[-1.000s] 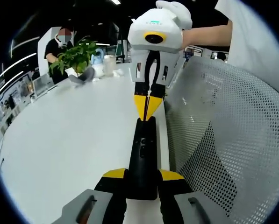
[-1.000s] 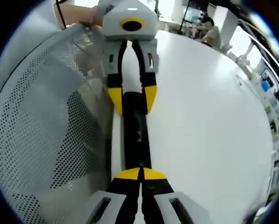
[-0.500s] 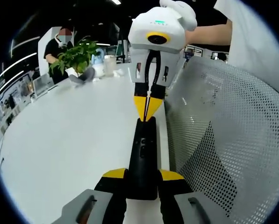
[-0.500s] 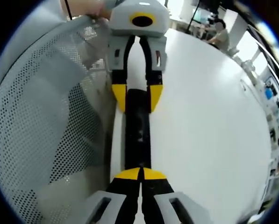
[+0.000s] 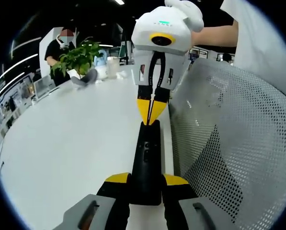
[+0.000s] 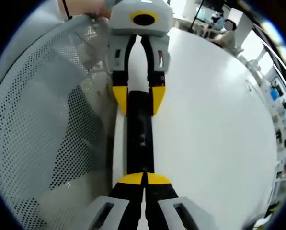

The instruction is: Press the specified remote control buttons in sequence, fully releasing each button before pressing the next.

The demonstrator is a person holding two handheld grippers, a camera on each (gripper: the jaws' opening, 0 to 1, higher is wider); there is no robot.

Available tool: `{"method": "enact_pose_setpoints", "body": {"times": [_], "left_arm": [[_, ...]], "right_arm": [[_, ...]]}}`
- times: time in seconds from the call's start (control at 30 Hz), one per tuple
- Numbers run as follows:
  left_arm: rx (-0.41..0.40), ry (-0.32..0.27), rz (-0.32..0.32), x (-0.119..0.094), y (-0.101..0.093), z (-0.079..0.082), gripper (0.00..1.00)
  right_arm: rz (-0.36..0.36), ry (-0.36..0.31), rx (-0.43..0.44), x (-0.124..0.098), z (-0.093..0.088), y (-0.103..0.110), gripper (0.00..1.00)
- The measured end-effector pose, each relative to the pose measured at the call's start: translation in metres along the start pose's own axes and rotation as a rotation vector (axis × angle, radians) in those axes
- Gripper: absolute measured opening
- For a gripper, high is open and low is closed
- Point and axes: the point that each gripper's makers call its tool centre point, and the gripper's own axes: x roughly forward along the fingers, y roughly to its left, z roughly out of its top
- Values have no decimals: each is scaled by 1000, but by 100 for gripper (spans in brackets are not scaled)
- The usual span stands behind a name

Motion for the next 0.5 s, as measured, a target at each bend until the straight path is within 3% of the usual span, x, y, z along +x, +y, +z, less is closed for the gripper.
{"method": "enact_pose_setpoints", "body": {"times": [0.5], "left_arm": [[-2, -2, 1, 0, 0, 0, 25]], "right_arm": [[-21, 20, -23, 1, 0, -1, 0]]}}
